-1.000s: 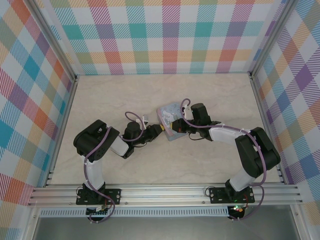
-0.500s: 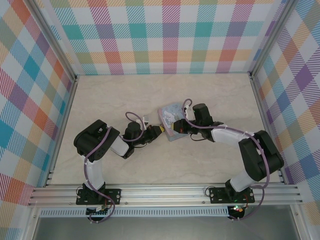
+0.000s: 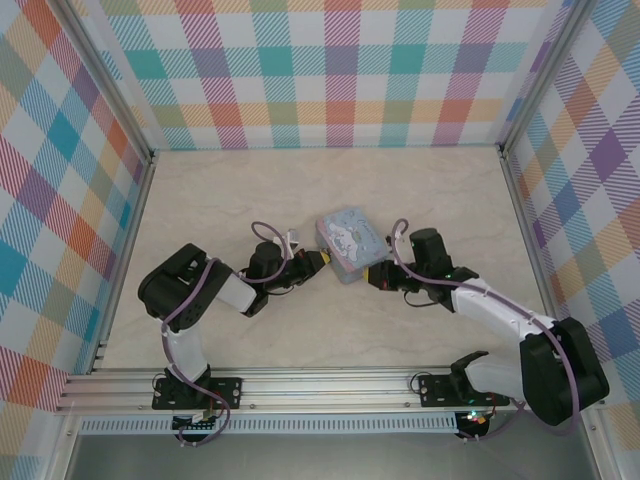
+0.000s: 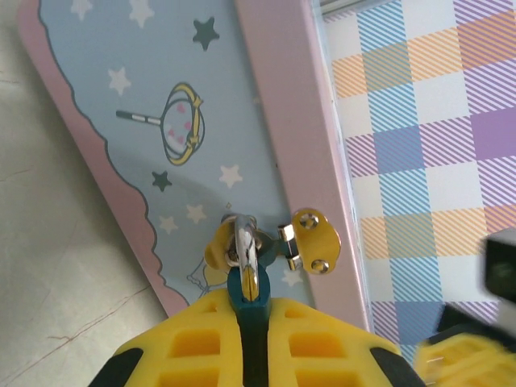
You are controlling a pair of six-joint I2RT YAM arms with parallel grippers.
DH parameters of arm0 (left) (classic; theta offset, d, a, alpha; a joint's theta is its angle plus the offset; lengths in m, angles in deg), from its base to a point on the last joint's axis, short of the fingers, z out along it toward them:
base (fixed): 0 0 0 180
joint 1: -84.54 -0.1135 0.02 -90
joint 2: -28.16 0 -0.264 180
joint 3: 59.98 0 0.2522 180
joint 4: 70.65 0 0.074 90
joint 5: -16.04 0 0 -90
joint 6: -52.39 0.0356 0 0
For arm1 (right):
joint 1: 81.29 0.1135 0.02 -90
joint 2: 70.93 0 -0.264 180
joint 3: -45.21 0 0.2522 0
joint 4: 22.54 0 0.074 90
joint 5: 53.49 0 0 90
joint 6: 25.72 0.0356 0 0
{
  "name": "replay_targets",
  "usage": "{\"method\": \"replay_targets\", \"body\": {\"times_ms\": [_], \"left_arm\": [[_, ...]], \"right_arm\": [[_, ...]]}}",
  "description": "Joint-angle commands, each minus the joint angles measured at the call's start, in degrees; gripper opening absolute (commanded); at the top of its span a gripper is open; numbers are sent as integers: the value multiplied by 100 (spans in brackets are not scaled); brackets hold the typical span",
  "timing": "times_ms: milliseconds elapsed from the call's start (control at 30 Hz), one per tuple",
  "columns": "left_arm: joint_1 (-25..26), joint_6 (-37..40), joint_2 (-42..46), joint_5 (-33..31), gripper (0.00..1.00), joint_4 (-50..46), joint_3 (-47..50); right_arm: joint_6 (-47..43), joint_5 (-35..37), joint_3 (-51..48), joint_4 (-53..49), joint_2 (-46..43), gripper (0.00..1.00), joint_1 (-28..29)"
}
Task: Unlock the padlock with the key
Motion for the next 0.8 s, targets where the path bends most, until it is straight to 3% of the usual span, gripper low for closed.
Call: {"method": "replay_targets", "body": {"times_ms": [0, 467, 767], "left_arm": [[89, 136, 279, 79, 0, 42, -2], [137, 171, 495, 319, 0, -243, 23], [270, 134, 519, 250, 0, -218, 66]], "right_arm": [[45, 333, -158, -423, -34, 5, -4], [-614, -32, 793, 197, 1664, 4, -834], [-1007, -442, 1821, 252, 2730, 4, -867]]}}
